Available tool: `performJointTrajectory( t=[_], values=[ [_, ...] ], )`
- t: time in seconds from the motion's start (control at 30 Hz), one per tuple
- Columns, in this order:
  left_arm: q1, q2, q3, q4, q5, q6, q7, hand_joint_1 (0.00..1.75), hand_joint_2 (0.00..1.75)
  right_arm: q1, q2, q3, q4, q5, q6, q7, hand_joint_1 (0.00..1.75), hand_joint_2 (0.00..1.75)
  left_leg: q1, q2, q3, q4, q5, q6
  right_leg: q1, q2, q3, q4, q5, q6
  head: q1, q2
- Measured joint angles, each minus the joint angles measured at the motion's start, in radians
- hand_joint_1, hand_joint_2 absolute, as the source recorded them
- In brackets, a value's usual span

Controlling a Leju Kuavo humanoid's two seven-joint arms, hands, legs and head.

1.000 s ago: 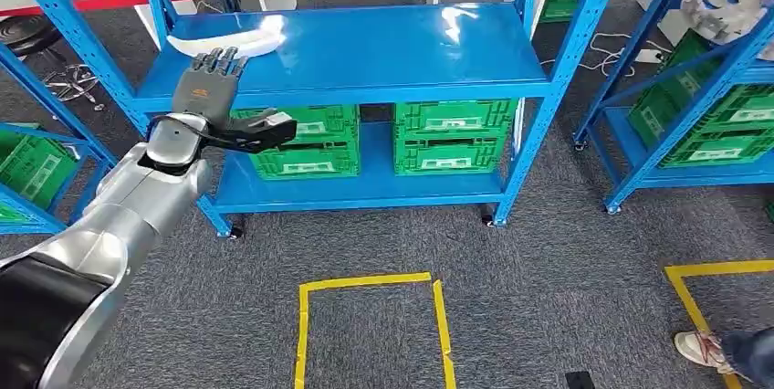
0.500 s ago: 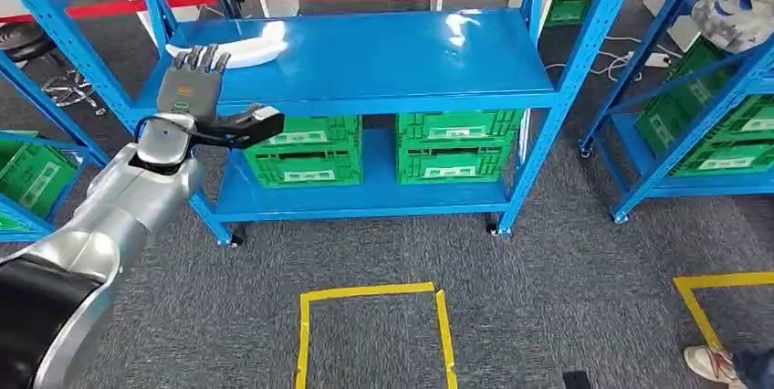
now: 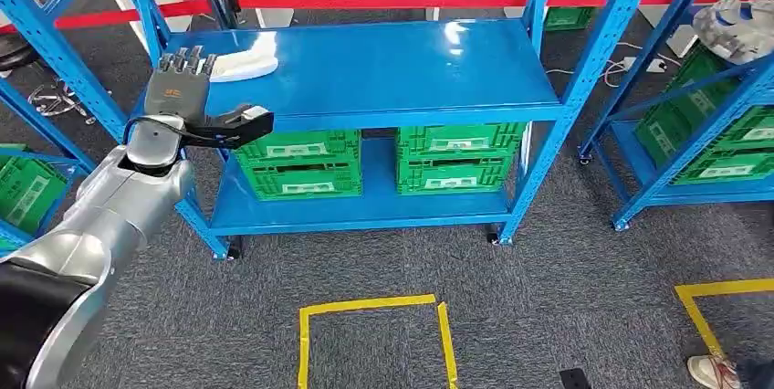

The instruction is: Take the parts from the cabinet and place them on the table.

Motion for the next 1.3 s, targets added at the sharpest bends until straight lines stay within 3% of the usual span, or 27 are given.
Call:
performJointTrajectory(
  t=[0.07, 0.17, 0.2, 0.23, 0.27, 0.33, 0.37, 0.4, 0.5, 0.57, 0.6, 0.67, 0.7, 0.73, 0.77, 0.87, 0.9, 0.93, 0.97, 1.03, 1.07, 1.1, 1.13, 1.2, 1.23, 1.27, 1.3],
  values=[
    [-0.004, -0.006, 0.001, -0.002, -0.005, 0.0, -0.002, 0.0, 0.0, -0.002, 0.0, -0.002, 0.0, 0.0, -0.002, -0.004, 0.0, 0.0, 0.004, -0.001, 0.016, -0.005, -0.004, 0.015, -0.001, -0.003, -0.027, 0.056, -0.018, 0.0, 0.002, 0.0],
    [0.002, -0.015, 0.002, -0.002, -0.005, 0.0, -0.005, 0.0, 0.0, -0.002, 0.0, -0.004, 0.0, 0.0, -0.005, -0.003, 0.0, 0.0, -0.001, -0.003, 0.027, -0.004, -0.019, 0.027, 0.005, -0.002, -0.166, 0.275, -0.1, 0.004, 0.005, 0.0],
    [0.007, -0.016, 0.002, 0.0, -0.005, -0.001, -0.006, 0.0, 0.0, 0.0, 0.0, -0.004, 0.0, 0.0, -0.005, -0.003, 0.0, 0.0, -0.003, -0.004, 0.032, -0.002, -0.026, 0.027, 0.007, -0.002, -0.202, 0.313, -0.102, 0.003, 0.005, 0.0],
    [0.01, -0.017, 0.002, 0.0, -0.005, -0.001, -0.006, 0.0, 0.0, 0.002, 0.0, -0.004, 0.0, 0.0, -0.005, -0.003, 0.0, 0.0, -0.005, -0.005, 0.04, 0.0, -0.033, 0.027, 0.008, -0.002, -0.209, 0.295, -0.074, 0.003, 0.005, 0.0],
    [0.011, -0.018, 0.002, 0.0, -0.005, -0.001, -0.006, 0.0, 0.0, 0.002, 0.0, -0.004, 0.0, 0.0, -0.005, -0.003, 0.0, 0.0, -0.006, -0.005, 0.046, 0.001, -0.039, 0.026, 0.009, -0.003, -0.201, 0.256, -0.041, 0.001, 0.005, 0.0],
    [0.009, -0.021, 0.003, 0.0, -0.005, -0.001, -0.006, 0.0, 0.0, 0.003, 0.0, -0.004, 0.0, 0.0, -0.006, -0.003, 0.0, 0.0, -0.006, -0.004, 0.069, 0.008, -0.061, 0.02, 0.011, -0.004, -0.129, 0.057, 0.088, -0.009, 0.005, 0.0],
    [0.009, -0.021, 0.003, 0.001, -0.007, -0.001, -0.006, 0.0, 0.0, 0.003, 0.0, -0.005, 0.0, 0.0, -0.006, -0.005, 0.0, 0.0, -0.006, -0.003, 0.072, 0.008, -0.068, 0.015, 0.013, -0.005, -0.115, 0.027, 0.086, -0.015, 0.004, 0.0],
    [0.008, -0.021, 0.004, 0.001, -0.008, -0.001, -0.007, 0.0, 0.0, 0.001, 0.0, -0.006, 0.0, 0.002, -0.006, -0.009, 0.0, 0.0, -0.009, -0.005, 0.071, 0.011, -0.071, 0.01, 0.021, -0.006, -0.119, 0.008, 0.058, -0.018, 0.005, 0.0],
    [0.01, -0.024, 0.007, 0.0, -0.017, -0.001, -0.007, 0.0, 0.0, 0.003, 0.0, -0.013, 0.0, 0.003, -0.006, -0.019, 0.0, 0.0, -0.01, -0.006, 0.081, 0.012, -0.071, -0.01, 0.02, -0.004, -0.106, 0.01, 0.073, -0.036, 0.004, 0.0],
    [0.008, -0.026, 0.008, -0.003, -0.02, -0.001, -0.008, 0.0, 0.0, 0.002, 0.0, -0.015, 0.0, 0.007, -0.005, -0.022, 0.0, 0.0, -0.008, -0.003, 0.06, 0.055, -0.078, -0.021, 0.013, -0.002, -0.082, 0.003, 0.069, -0.049, 0.001, 0.0],
    [0.003, -0.029, 0.008, -0.003, -0.022, 0.0, -0.009, 0.0, 0.0, 0.0, -0.001, -0.016, 0.0, 0.008, -0.005, -0.023, 0.0, 0.0, -0.007, 0.0, 0.027, 0.112, -0.09, -0.029, 0.013, -0.003, -0.077, 0.002, 0.064, -0.054, -0.001, 0.0],
    [0.005, -0.03, 0.009, -0.002, -0.026, -0.001, -0.009, 0.0, 0.0, -0.001, -0.001, -0.018, 0.0, 0.008, -0.004, -0.025, 0.0, 0.0, -0.002, 0.001, -0.063, 0.251, -0.146, -0.036, 0.012, -0.002, -0.066, 0.003, 0.052, -0.057, 0.0, 0.0],
    [0.01, -0.03, 0.009, 0.0, -0.026, -0.001, -0.009, 0.0, 0.0, 0.0, -0.001, -0.019, 0.0, 0.008, -0.004, -0.025, 0.0, 0.0, 0.0, 0.001, -0.101, 0.299, -0.165, -0.036, 0.012, 0.0, -0.059, 0.003, 0.045, -0.056, -0.001, 0.0],
    [0.013, -0.03, 0.009, 0.0, -0.026, -0.001, -0.009, 0.0, 0.0, 0.002, -0.002, -0.02, 0.0, 0.008, -0.004, -0.025, 0.0, 0.0, 0.001, 0.001, -0.119, 0.305, -0.158, -0.034, 0.012, 0.002, -0.051, 0.004, 0.038, -0.055, -0.001, 0.0],
    [0.015, -0.03, 0.009, 0.0, -0.026, -0.001, -0.009, 0.0, 0.0, 0.004, -0.001, -0.02, 0.0, 0.008, -0.003, -0.025, 0.0, 0.0, 0.001, 0.002, -0.114, 0.267, -0.123, -0.032, 0.012, 0.002, -0.041, 0.004, 0.03, -0.053, -0.001, 0.0],
    [0.01, -0.03, 0.01, 0.0, -0.026, -0.001, -0.009, 0.0, 0.0, 0.003, -0.001, -0.02, 0.0, 0.006, -0.004, -0.029, 0.0, 0.0, -0.002, 0.003, -0.022, 0.019, 0.042, -0.016, 0.012, 0.003, -0.011, 0.001, 0.007, -0.045, -0.001, 0.0],
    [0.007, -0.03, 0.011, 0.0, -0.026, -0.001, -0.01, 0.0, 0.0, 0.002, -0.001, -0.021, 0.0, 0.004, -0.004, -0.03, 0.0, 0.0, -0.009, 0.003, -0.017, 0.005, 0.0, -0.015, 0.014, 0.004, -0.005, 0.003, 0.003, -0.038, 0.001, 0.0],
    [0.004, -0.032, 0.011, 0.0, -0.026, -0.001, -0.011, 0.0, 0.0, -0.001, -0.002, -0.022, 0.0, 0.003, -0.004, -0.031, 0.0, 0.0, -0.012, 0.003, -0.015, 0.006, -0.017, -0.008, 0.012, 0.004, -0.008, -0.002, -0.001, -0.031, -0.001, 0.0],
    [0.004, -0.032, 0.011, -0.002, -0.027, -0.001, -0.012, 0.0, 0.0, 0.0, -0.002, -0.022, 0.0, 0.002, -0.003, -0.029, 0.0, 0.0, -0.014, 0.002, -0.008, -0.004, 0.001, 0.002, 0.012, 0.002, 0.0, -0.004, 0.001, -0.024, -0.002, 0.0],
    [0.002, -0.035, 0.011, -0.004, -0.029, -0.002, -0.014, 0.0, 0.0, 0.001, -0.002, -0.023, 0.0, 0.0, -0.001, -0.023, 0.0, 0.0, -0.008, 0.001, 0.015, -0.01, 0.008, 0.018, 0.015, 0.002, 0.007, 0.009, 0.008, -0.011, -0.001, 0.0],
    [-0.001, -0.037, 0.012, -0.006, -0.029, -0.004, -0.016, 0.0, 0.0, 0.001, -0.002, -0.024, 0.0, 0.0, 0.0, -0.02, 0.0, 0.0, -0.006, 0.001, 0.025, -0.017, 0.006, 0.022, 0.012, 0.0, 0.002, 0.028, -0.002, -0.01, 0.001, 0.0],
    [-0.008, -0.041, 0.013, -0.006, -0.029, -0.005, -0.018, 0.0, 0.0, -0.001, -0.001, -0.024, 0.0, 0.0, 0.002, -0.019, 0.0, 0.0, -0.005, 0.001, 0.03, -0.017, 0.004, 0.026, 0.012, -0.001, -0.029, 0.084, -0.006, -0.008, 0.003, 0.0],
    [-0.011, -0.047, 0.015, -0.006, -0.029, -0.006, -0.019, 0.0, 0.0, -0.003, -0.001, -0.024, 0.0, 0.0, 0.003, -0.017, 0.0, 0.0, -0.005, 0.0, 0.031, -0.017, 0.001, 0.031, 0.012, -0.001, -0.075, 0.156, -0.022, -0.006, 0.005, 0.0],
    [-0.005, -0.054, 0.016, -0.005, -0.029, -0.007, -0.021, 0.0, 0.0, 0.0, -0.002, -0.028, 0.0, 0.0, 0.006, -0.017, 0.0, 0.0, -0.007, -0.003, 0.04, -0.016, -0.012, 0.033, 0.013, -0.001, -0.172, 0.287, -0.091, 0.004, 0.006, 0.0],
    [0.0, -0.056, 0.016, -0.005, -0.029, -0.007, -0.021, 0.0, 0.0, 0.002, -0.002, -0.03, 0.0, 0.001, 0.006, -0.018, 0.0, 0.0, -0.008, -0.003, 0.046, -0.015, -0.018, 0.033, 0.012, -0.001, -0.196, 0.3, -0.1, 0.002, 0.007, 0.0],
    [0.003, -0.057, 0.017, -0.005, -0.029, -0.007, -0.021, 0.0, 0.0, 0.004, -0.002, -0.031, 0.0, 0.002, 0.006, -0.019, 0.0, 0.0, -0.008, -0.004, 0.054, -0.014, -0.026, 0.032, 0.012, -0.001, -0.201, 0.275, -0.083, 0.002, 0.006, 0.0],
    [0.004, -0.057, 0.017, -0.005, -0.029, -0.007, -0.022, 0.0, 0.0, 0.004, -0.002, -0.032, 0.0, 0.004, 0.006, -0.02, 0.0, 0.0, -0.008, -0.003, 0.062, -0.012, -0.035, 0.029, 0.012, -0.001, -0.186, 0.211, -0.038, 0.004, 0.007, 0.0]
  ],
)
